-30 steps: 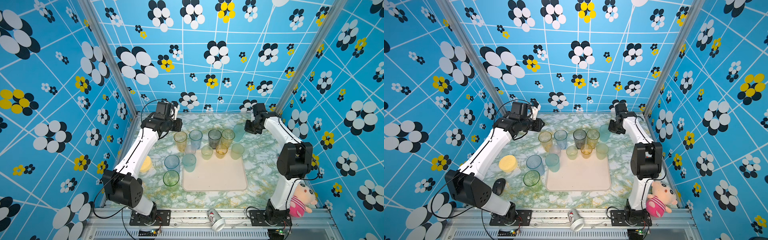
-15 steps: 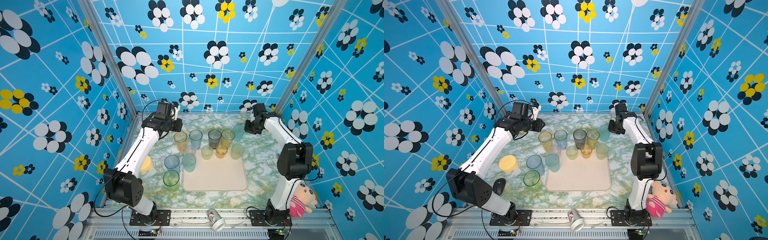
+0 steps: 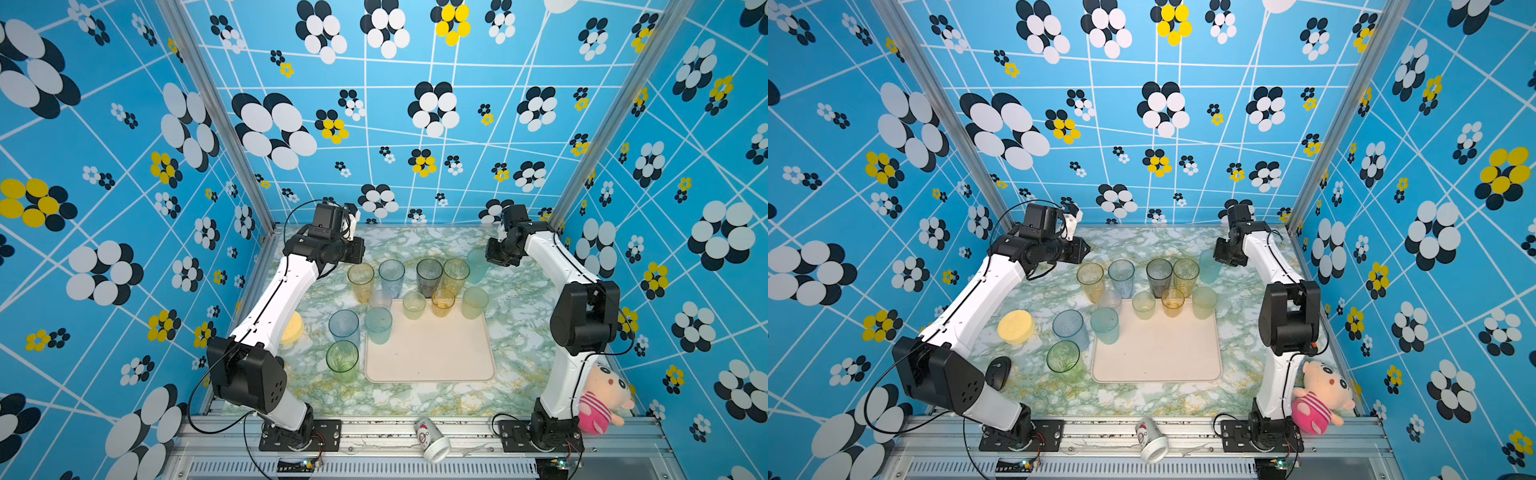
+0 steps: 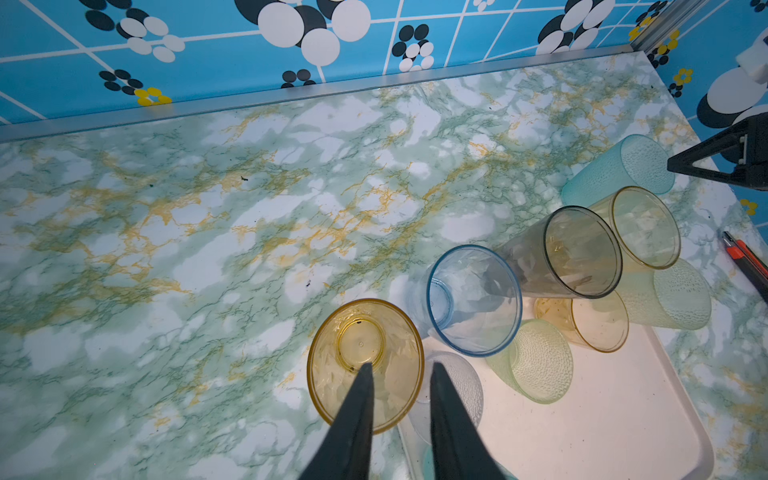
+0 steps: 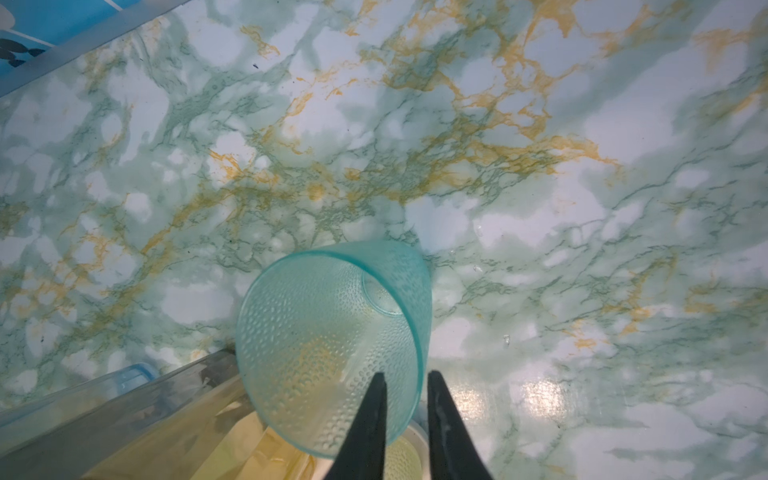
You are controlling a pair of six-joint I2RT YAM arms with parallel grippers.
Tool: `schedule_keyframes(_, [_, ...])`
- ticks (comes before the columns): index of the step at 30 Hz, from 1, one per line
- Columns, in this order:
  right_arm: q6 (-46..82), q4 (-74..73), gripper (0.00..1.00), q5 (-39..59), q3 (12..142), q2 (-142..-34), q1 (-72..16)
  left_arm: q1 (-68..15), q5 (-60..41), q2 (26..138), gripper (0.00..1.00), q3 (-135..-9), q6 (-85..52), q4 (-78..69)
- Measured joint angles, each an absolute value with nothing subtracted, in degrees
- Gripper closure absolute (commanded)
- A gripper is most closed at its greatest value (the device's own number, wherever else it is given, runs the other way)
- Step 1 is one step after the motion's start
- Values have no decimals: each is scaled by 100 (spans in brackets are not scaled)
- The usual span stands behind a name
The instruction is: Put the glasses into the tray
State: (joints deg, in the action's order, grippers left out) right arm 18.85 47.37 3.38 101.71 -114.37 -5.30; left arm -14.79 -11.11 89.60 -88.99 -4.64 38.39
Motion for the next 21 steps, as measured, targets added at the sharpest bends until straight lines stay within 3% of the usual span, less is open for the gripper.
schedule_keyframes(12, [1881,4928,85,93,10392,-11705,-561,-1476,-1109,8986,74,-8899,-423,3839])
schedule_keyframes(21, [1861,5074,94,30,10593,-11837,-561,-1476,-1109,9076,74,-8899,-360,3839])
